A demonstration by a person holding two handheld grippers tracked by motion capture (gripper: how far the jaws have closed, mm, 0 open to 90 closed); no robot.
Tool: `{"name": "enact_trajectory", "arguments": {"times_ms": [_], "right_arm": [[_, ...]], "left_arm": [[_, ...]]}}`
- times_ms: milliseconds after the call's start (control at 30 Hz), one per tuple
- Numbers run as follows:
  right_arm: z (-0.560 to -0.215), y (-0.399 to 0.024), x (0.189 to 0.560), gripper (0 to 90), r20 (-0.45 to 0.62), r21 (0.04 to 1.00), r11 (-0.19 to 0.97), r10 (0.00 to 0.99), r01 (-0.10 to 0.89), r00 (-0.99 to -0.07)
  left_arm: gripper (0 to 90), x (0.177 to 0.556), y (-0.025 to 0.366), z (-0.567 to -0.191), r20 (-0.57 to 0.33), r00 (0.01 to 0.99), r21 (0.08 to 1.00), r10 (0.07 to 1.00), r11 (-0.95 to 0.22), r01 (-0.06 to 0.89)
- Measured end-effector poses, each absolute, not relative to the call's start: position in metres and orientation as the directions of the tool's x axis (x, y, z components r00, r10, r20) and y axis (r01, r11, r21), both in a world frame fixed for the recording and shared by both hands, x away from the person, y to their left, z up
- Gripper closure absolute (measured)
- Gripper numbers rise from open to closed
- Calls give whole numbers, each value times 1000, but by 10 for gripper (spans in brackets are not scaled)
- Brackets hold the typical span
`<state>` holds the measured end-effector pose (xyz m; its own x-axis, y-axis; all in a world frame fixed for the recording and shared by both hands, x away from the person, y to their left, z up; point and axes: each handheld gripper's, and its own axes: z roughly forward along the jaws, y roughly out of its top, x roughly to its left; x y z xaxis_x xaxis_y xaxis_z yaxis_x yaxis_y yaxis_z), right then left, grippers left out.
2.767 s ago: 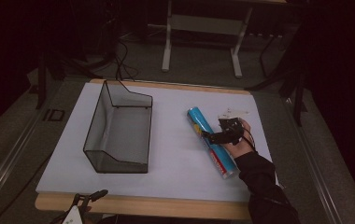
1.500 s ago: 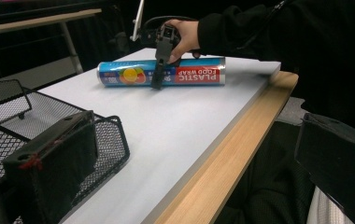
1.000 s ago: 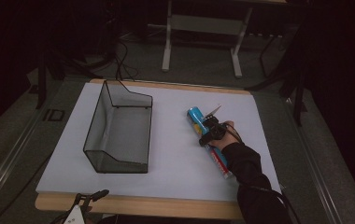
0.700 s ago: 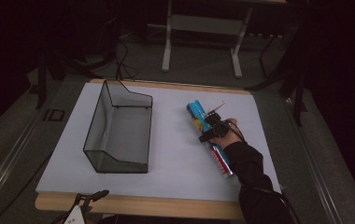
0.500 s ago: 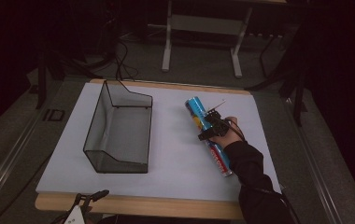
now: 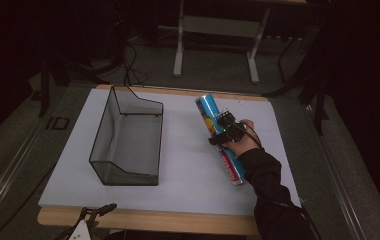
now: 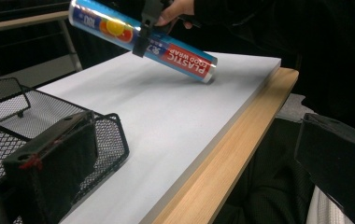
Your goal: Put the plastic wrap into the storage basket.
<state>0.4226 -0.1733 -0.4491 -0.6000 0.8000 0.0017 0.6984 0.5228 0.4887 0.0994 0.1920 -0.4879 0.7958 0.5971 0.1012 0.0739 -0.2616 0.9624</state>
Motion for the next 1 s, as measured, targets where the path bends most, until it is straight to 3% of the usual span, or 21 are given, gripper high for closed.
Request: {"name": "enact_trajectory", "arguments": {"times_ms": [633,1000], "right_arm": [[-400,-132,407,316,0,631,523,739,573,-674],[-365,-91,396,316,34,760,440,709,479,-705]], "left_arm": [[2,99,192,-488,102,796,963,597,-261,73],[1,99,193,-488,101,797,963,596,-260,72]]}}
